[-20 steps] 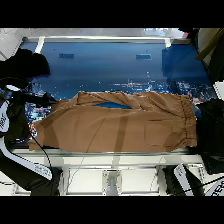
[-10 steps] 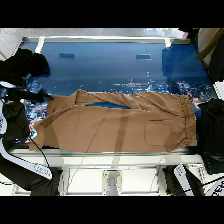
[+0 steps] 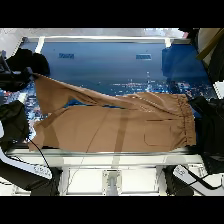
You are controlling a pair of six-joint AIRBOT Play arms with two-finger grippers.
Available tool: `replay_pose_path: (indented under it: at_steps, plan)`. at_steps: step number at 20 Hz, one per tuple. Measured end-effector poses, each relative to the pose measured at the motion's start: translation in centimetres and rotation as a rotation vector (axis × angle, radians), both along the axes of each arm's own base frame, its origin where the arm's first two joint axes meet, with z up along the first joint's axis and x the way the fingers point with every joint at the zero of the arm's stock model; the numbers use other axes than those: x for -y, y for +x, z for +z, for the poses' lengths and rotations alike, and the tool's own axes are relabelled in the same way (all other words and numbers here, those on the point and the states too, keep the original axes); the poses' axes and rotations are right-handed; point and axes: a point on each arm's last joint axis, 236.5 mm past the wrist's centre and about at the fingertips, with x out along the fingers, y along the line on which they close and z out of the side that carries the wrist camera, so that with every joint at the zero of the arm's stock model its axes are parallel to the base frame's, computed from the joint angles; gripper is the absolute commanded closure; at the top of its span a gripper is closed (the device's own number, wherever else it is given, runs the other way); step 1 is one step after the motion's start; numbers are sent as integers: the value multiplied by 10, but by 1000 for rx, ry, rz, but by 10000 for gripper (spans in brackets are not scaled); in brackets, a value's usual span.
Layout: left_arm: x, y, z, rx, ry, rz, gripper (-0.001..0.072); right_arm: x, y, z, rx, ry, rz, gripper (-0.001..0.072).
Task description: Fold the clothes and pants, and hang the long-sleeved shirts on hangers.
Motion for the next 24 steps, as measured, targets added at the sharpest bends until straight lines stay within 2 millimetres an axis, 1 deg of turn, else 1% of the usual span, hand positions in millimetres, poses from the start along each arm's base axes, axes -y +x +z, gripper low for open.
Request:
replay_pose_path:
  at_steps: [2, 5, 10, 14, 16, 18, 19, 20, 21, 24]
  plan:
    - [-7, 2, 5, 8, 9, 24, 697, 13, 25, -9, 8, -11, -31, 223]
    - [-13, 3, 9, 13, 16, 51, 697, 30, 57, -27, -14, 8, -53, 223]
    - [-15, 3, 11, 10, 15, 62, 697, 44, 99, -64, -60, 54, -41, 225]
    - [-16, 3, 11, 12, 17, 68, 697, 42, 121, -91, -87, 74, -12, 227]
    - [-19, 6, 14, 25, 24, 78, 697, 32, 128, -104, -101, 74, 27, 269]
    - [-20, 7, 15, 31, 27, 81, 697, 19, 132, -113, -111, 71, 76, 290]
    - [-20, 7, 15, 34, 29, 84, 697, 14, 134, -117, -115, 69, 96, 392]
    - [-21, 8, 15, 35, 30, 85, 697, 10, 135, -119, -117, 69, 110, 586]
    - [-21, 8, 15, 36, 31, 86, 697, 7, 135, -121, -120, 71, 120, 682]
    - [-22, 8, 16, 40, 33, 89, 697, 3, 137, -124, -120, 67, 135, 686]
